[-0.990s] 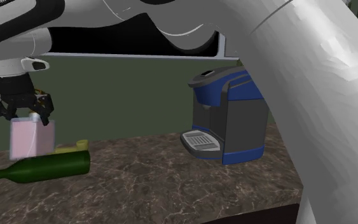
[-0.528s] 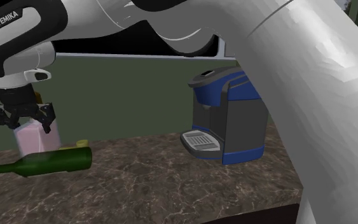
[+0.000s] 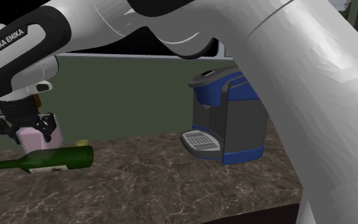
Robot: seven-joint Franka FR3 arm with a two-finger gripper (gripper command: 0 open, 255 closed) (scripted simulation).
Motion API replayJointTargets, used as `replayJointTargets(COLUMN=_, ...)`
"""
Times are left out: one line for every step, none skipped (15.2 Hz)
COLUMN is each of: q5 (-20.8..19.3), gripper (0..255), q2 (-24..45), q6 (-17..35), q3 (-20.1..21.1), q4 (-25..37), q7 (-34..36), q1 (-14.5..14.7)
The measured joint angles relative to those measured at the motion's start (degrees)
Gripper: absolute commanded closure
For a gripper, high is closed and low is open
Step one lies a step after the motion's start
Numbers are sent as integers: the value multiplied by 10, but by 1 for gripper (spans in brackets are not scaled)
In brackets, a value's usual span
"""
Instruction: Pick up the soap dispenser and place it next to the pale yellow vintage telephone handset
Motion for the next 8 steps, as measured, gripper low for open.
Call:
replayJointTargets(q5=-1, gripper=255, q2=-2, q6=6, q3=0, q4=-6, q7=1, q1=-2)
replayJointTargets(q5=-3, gripper=255, q2=3, q6=6, q3=-1, q4=0, q7=2, q1=0)
replayJointTargets(q5=-8, gripper=255, q2=7, q6=13, q3=-5, q4=2, q7=5, q1=2)
replayJointTargets(q5=-9, gripper=255, q2=3, q6=18, q3=-4, q4=-6, q7=5, q1=-1)
replayJointTargets(q5=-9, gripper=255, q2=5, q6=16, q3=-5, q4=-3, q7=6, q1=1)
replayJointTargets(q5=-10, gripper=255, q2=9, q6=15, q3=-6, q4=3, q7=7, q1=4)
replayJointTargets(q5=-9, gripper=255, q2=7, q6=17, q3=-4, q4=-3, q7=6, q1=2)
replayJointTargets(q5=-8, gripper=255, q2=7, q6=17, q3=-4, q4=-3, q7=5, q1=1)
